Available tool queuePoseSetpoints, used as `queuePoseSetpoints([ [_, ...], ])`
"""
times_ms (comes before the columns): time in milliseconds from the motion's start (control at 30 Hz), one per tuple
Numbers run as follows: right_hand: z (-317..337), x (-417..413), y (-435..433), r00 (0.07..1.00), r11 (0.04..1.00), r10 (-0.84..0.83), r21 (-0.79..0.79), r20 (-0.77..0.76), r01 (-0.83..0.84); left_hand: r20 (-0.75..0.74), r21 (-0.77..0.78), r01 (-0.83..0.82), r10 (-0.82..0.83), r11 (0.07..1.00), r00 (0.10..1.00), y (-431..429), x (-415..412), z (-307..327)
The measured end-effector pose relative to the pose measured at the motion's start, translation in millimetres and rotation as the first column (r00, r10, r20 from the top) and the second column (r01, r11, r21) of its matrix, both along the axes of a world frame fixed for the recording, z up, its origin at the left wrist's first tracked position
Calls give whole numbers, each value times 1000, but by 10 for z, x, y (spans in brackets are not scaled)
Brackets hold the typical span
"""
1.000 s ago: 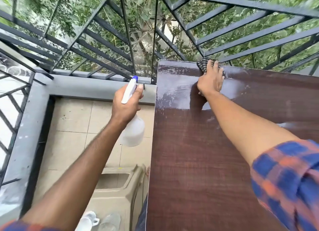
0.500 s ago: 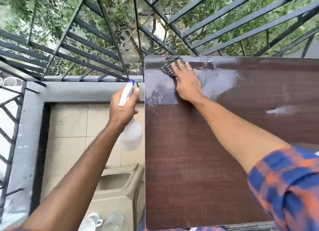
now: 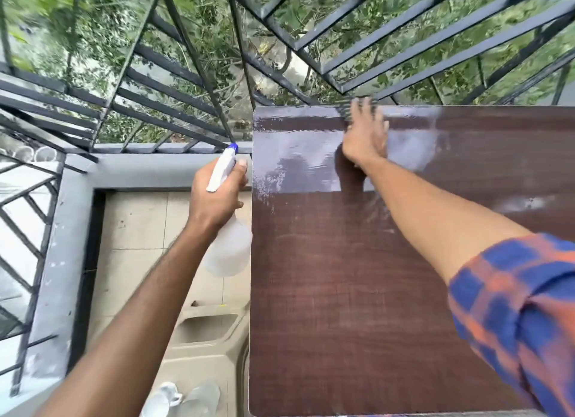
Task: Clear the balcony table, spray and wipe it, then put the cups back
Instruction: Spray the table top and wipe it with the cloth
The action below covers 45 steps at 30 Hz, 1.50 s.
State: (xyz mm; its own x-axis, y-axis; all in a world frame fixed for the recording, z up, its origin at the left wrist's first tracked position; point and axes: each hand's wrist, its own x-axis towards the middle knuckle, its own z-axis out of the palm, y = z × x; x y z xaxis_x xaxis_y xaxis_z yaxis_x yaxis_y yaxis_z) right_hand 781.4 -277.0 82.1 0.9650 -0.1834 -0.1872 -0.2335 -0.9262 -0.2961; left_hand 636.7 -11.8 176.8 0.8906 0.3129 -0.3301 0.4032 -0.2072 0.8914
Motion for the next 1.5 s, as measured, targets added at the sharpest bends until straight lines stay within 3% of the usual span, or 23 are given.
queuePoseSetpoints([
  [67, -48, -106, 330, 967, 967, 253, 41, 6, -253, -14, 4, 1, -1, 1000, 1000, -72, 1, 74],
  [167, -106, -371, 445, 839, 838, 543, 49, 13, -543, -37, -11, -5, 5, 1000, 999, -202, 6, 180],
  [267, -125, -572, -18, 759, 755, 647, 73, 72, -651, -30, -52, 7, -8, 999, 1000, -340, -11, 247],
  [333, -138, -573, -477, 829, 824, 552, 88, 92, -559, -26, -58, 17, -19, 998, 999, -428, -36, 275],
  [467, -94, -352, -1391, 989, 991, 125, 47, 78, -129, -22, -101, 6, -8, 995, 1000, -601, -95, 286],
  [567, 9, -135, -1645, 988, 987, -152, 54, -4, 152, -5, -117, 3, -3, 993, 1000, -712, -136, 305],
  [667, 70, -15, -1459, 980, 981, -190, 27, -53, 191, -2, -157, -21, 21, 987, 1000, -833, -194, 335],
  [867, 64, -620, -695, 967, 964, 253, 81, 8, -253, -47, -190, -35, 26, 981, 999, -1061, -258, 360],
  [933, -20, -1038, -548, 902, 899, 430, 73, 43, -432, -65, -183, -27, 15, 983, 998, -1156, -276, 375],
  [1033, -109, -1691, -715, 717, 720, 688, 22, 110, -694, -91, -176, -26, 10, 984, 996, -1284, -307, 383],
  [1100, -142, -1961, -1029, 666, 673, 733, -7, 141, -739, -101, -176, -15, -3, 984, 995, -1344, -327, 387],
  [1200, -172, -1882, -1536, 781, 796, 602, -51, 167, -603, -106, -167, -7, -11, 986, 994, -1414, -368, 391],
  [1300, -152, -1435, -1836, 952, 962, 271, -7, 142, -272, -102, -156, 10, -26, 988, 994, -1473, -430, 398],
  [1400, -92, -1067, -1718, 995, 999, 37, -16, 95, -35, -94, -149, 23, -37, 989, 995, -1533, -503, 424],
  [1500, -50, -1093, -1358, 997, 999, 29, -27, 67, -28, -98, -130, 48, -61, 990, 993, -1580, -567, 428],
])
